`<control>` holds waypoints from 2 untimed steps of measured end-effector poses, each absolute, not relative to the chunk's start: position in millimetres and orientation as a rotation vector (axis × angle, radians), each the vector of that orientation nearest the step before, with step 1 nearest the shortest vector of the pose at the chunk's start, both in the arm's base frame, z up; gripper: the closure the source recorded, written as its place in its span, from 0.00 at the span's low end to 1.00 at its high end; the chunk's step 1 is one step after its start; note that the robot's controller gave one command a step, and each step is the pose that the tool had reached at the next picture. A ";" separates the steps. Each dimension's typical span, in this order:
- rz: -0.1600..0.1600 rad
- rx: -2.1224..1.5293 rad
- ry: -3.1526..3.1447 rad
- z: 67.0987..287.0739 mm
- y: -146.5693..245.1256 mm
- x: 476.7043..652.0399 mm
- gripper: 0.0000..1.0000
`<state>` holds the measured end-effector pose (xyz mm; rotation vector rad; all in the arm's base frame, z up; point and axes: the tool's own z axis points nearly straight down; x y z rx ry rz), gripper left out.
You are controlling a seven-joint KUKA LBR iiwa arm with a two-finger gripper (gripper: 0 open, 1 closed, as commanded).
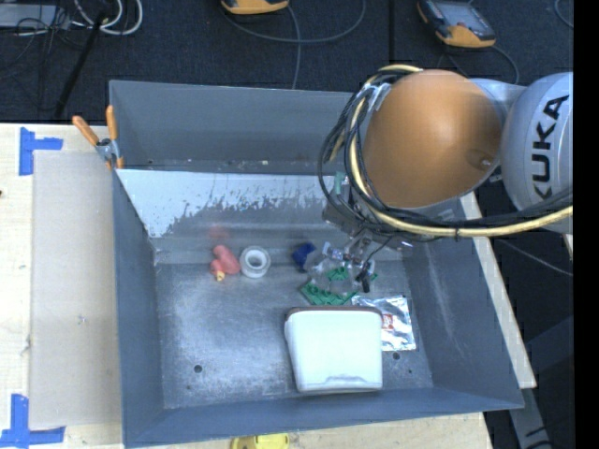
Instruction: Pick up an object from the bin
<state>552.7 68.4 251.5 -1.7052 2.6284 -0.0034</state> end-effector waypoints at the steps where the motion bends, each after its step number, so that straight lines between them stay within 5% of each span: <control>1: 0.011 -2.390 2.045 136.1 52.6 542.4 1.00; 2: 0.002 -2.395 2.029 131.6 55.1 601.2 1.00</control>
Offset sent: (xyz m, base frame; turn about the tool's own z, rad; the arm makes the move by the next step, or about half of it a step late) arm -0.0085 -0.0166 -0.1124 -0.5771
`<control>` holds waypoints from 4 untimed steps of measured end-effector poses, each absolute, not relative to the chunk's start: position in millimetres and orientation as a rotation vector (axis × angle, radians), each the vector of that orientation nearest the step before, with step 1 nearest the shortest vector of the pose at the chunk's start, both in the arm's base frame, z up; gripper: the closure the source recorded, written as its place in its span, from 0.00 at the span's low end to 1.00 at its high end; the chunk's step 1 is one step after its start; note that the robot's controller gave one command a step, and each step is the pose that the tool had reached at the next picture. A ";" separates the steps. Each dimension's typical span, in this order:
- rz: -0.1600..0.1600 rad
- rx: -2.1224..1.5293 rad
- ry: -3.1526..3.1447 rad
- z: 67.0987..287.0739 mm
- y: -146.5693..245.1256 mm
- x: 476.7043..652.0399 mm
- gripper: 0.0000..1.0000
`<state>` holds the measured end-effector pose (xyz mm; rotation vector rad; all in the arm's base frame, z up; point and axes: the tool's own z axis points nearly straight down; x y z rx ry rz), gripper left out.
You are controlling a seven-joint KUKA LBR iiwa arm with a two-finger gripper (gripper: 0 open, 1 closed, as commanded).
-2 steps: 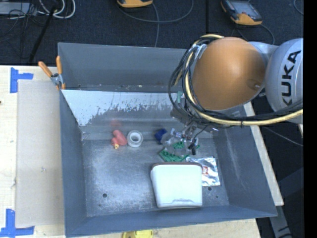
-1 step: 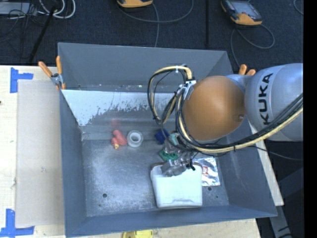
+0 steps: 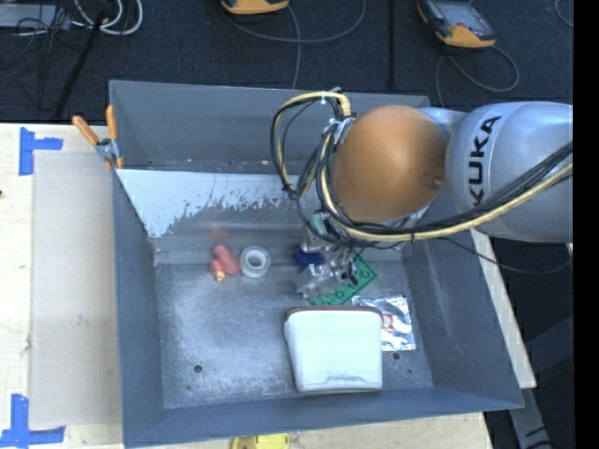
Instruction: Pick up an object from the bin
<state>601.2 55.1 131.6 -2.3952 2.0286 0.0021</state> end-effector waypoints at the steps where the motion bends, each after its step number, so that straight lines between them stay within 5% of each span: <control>1: 0.005 -2.394 2.032 131.6 55.1 599.9 0.00; 2: 0.009 -2.347 2.091 86.2 47.3 613.4 0.00; 4: 0.003 -2.167 2.274 76.9 46.4 592.6 0.00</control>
Offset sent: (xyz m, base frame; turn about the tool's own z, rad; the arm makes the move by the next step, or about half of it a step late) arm 0.0000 0.0000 0.0000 0.0000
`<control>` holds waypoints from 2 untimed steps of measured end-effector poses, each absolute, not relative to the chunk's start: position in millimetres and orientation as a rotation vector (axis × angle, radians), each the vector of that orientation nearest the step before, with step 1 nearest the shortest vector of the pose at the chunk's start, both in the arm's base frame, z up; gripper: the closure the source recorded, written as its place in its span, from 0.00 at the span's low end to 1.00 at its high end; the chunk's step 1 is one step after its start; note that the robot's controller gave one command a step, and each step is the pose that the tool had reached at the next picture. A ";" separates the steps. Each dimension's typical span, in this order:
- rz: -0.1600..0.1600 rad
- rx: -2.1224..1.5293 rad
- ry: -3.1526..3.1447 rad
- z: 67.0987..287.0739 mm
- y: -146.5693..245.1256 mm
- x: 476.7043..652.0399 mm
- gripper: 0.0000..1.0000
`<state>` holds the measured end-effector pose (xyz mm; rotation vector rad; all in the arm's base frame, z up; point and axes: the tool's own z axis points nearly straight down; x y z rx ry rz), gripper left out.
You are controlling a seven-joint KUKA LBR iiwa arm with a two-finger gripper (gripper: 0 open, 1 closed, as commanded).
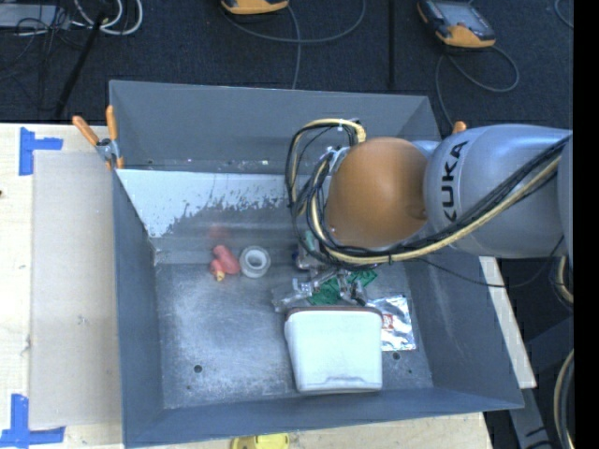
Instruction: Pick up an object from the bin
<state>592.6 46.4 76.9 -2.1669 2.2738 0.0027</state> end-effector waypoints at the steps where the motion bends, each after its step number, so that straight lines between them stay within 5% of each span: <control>1: 0.003 -2.152 2.287 72.1 45.6 605.4 0.00; 2: 0.000 -2.151 2.291 75.1 44.3 606.2 1.00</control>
Offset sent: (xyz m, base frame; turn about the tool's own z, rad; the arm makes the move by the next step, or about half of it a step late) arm 0.0124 -0.0022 -0.0043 0.0087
